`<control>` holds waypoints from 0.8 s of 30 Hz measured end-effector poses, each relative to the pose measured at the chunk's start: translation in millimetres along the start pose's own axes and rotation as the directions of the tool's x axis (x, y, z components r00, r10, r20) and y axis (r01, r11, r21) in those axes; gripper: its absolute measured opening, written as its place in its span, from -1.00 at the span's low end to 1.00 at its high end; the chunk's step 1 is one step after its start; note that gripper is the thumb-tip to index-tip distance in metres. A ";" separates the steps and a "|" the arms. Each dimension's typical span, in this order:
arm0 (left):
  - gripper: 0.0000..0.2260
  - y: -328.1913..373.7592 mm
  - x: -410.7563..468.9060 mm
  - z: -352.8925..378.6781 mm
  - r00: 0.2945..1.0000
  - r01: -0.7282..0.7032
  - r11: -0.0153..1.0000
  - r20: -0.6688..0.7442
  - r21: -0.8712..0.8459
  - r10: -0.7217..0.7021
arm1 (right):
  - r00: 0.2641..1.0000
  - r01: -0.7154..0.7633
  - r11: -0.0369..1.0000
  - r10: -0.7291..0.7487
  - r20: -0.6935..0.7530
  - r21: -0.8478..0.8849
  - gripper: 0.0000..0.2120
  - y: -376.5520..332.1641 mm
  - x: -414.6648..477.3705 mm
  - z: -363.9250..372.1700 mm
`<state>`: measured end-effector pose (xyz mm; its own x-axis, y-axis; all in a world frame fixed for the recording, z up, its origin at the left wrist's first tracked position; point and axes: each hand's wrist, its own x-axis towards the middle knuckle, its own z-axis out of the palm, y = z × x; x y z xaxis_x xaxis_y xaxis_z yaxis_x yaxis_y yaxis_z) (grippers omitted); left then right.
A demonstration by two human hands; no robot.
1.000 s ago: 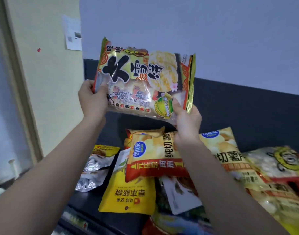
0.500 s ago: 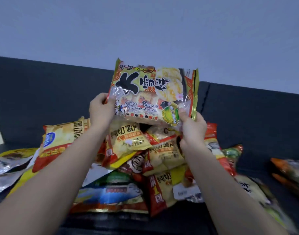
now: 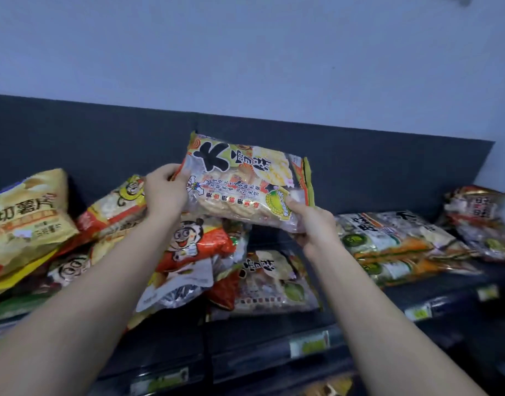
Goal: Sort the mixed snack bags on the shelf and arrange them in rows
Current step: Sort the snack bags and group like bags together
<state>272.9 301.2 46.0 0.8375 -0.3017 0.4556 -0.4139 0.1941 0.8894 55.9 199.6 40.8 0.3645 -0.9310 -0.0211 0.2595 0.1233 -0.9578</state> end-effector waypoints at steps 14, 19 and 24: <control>-0.71 -13.0 -28.8 225.6 0.919 0.129 0.990 0.381 -0.063 -0.095 | 0.971 -0.026 0.994 0.050 -0.234 0.105 -0.71 -36.5 80.8 -160.7; -0.86 -11.8 -35.2 293.2 0.867 0.101 0.995 0.490 -0.008 -0.084 | 0.931 0.036 0.991 0.015 -0.364 0.131 -0.72 -49.1 122.7 -200.9; -0.70 -6.3 -47.6 349.7 0.761 0.010 0.998 0.647 0.061 -0.047 | 0.849 0.114 0.982 -0.019 -0.527 0.148 -0.72 -58.4 152.7 -242.8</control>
<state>110.9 -12.1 31.9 0.4256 -0.8431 0.3288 -0.4261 0.1339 0.8947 -120.7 -33.2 24.0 -0.1672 -0.9744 -0.1504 0.4287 0.0656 -0.9011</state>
